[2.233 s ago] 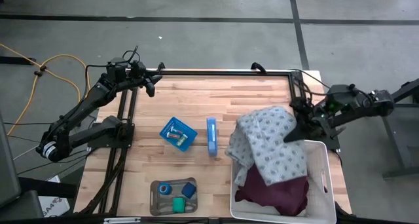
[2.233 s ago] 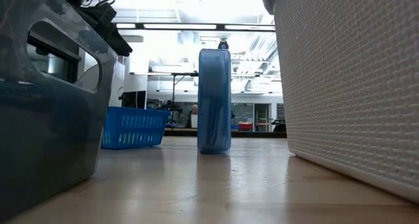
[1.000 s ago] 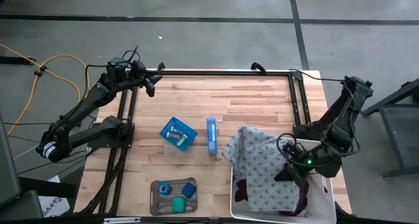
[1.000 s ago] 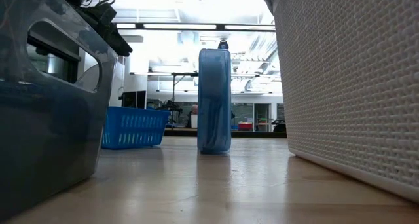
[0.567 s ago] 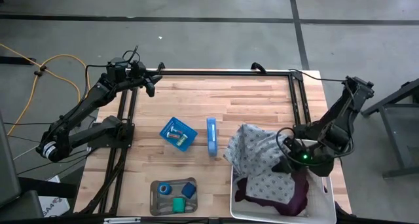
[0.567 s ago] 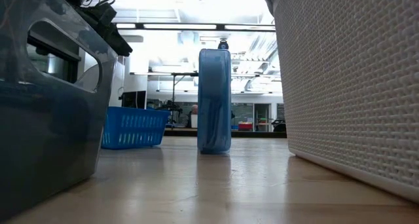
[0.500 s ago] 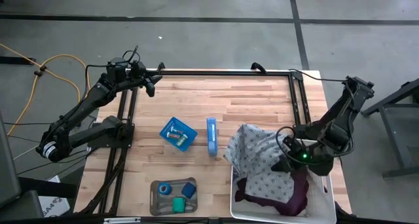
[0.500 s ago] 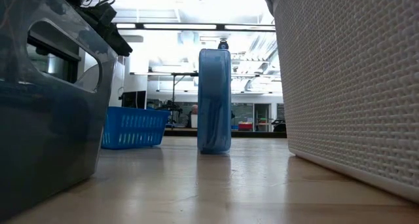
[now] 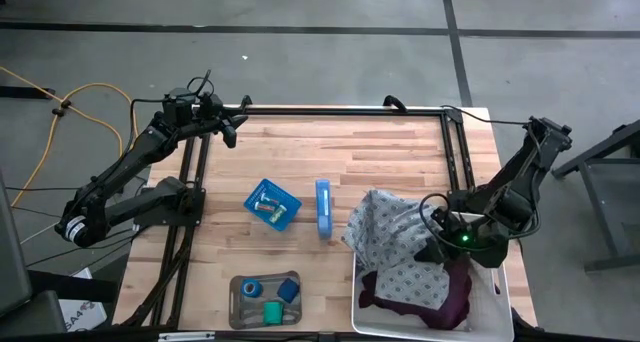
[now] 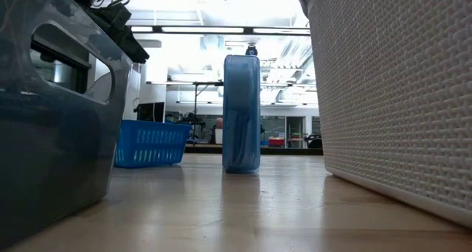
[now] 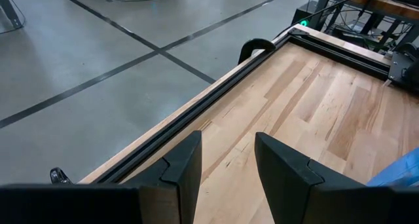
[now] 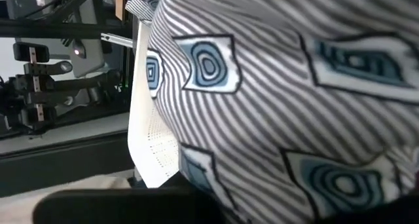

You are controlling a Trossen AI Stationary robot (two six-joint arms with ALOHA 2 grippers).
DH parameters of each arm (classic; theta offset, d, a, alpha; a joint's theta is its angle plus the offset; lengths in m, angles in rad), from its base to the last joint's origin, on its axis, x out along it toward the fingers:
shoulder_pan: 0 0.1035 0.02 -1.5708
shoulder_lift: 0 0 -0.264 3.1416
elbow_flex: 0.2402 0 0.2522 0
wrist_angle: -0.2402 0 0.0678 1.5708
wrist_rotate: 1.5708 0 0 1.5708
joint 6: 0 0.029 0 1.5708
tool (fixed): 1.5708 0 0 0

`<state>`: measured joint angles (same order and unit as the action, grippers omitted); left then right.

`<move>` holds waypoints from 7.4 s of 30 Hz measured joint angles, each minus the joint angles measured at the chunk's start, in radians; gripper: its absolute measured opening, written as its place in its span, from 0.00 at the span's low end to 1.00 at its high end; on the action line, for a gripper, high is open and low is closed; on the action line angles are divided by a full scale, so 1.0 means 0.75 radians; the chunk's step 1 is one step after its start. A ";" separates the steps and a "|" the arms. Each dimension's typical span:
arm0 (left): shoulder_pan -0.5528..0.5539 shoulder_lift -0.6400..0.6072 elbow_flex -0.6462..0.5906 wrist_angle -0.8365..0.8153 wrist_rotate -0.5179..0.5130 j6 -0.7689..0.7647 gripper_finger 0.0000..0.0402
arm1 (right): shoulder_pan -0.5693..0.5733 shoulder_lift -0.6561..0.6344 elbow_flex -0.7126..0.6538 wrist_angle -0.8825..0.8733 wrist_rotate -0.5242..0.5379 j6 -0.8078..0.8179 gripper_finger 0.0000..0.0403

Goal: Pick & Place Medicine items
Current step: Put the blue patient gown into the white bin, then return to Home Position

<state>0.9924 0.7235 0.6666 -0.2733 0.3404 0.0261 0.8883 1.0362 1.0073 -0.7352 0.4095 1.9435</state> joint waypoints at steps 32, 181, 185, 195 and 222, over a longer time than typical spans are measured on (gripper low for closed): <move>0.000 0.000 0.000 0.000 0.000 0.000 0.34 | 0.213 0.109 -0.001 0.178 0.160 0.062 0.58; 0.000 0.000 0.000 0.001 0.000 0.000 0.34 | -1.196 -0.642 -0.372 0.650 0.332 -1.790 0.92; 0.000 0.000 0.000 0.001 0.000 0.000 0.34 | -1.196 -0.729 -0.518 0.769 0.340 -1.796 0.92; 0.000 0.000 0.000 0.001 0.000 0.000 0.34 | -1.196 -0.923 -0.938 1.228 0.334 -1.833 0.92; 0.000 0.000 0.000 0.001 0.000 0.000 0.34 | -1.196 -1.115 -1.309 1.595 0.024 -1.966 0.92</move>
<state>0.9925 0.7235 0.6666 -0.2729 0.3405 0.0261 -0.0090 0.2000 0.0257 0.4607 0.4278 0.4693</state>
